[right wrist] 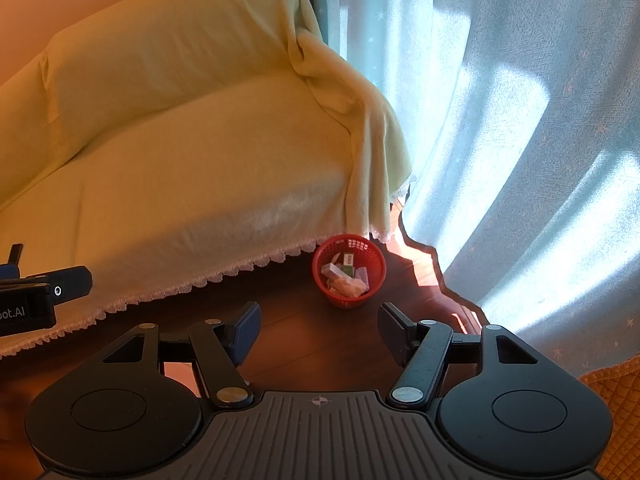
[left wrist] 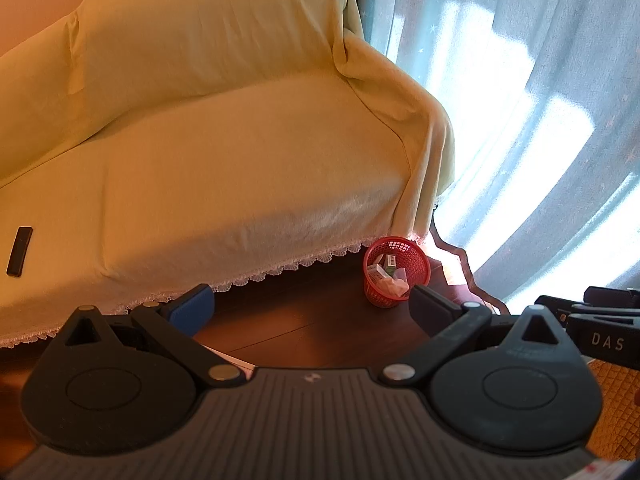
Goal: Organize objects
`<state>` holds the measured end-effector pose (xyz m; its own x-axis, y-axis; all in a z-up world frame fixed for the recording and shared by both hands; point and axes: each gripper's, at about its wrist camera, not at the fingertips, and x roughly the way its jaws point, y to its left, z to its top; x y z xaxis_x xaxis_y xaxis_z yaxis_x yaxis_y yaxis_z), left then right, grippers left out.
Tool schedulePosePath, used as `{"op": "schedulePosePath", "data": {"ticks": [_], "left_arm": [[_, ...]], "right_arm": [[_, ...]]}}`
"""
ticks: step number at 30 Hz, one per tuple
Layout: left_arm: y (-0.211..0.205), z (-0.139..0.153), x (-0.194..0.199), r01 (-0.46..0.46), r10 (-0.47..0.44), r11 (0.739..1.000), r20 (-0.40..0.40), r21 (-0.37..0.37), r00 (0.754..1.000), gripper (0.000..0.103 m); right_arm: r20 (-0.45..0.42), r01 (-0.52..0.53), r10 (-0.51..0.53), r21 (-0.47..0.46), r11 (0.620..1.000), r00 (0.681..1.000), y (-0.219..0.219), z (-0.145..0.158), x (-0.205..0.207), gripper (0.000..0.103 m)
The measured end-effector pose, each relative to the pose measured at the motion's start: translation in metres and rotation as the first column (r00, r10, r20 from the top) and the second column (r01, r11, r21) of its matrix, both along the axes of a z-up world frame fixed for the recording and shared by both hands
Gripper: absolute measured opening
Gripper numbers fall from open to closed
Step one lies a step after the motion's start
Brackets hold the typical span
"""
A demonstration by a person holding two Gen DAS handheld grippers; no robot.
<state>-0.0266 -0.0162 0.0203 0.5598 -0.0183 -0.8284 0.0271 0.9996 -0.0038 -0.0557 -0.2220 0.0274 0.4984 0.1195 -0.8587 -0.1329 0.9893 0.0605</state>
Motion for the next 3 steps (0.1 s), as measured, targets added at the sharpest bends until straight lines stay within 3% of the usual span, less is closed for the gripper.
{"op": "schedulePosePath", "data": {"ticks": [3], "left_arm": [[-0.0010,0.0018,0.0016,-0.006,0.007,1.000,0.009,-0.008,1.000,0.102]], "right_arm": [[0.000,0.002,-0.002,-0.001,1.000,1.000,-0.0012,0.0001,-0.0001,0.062]]}}
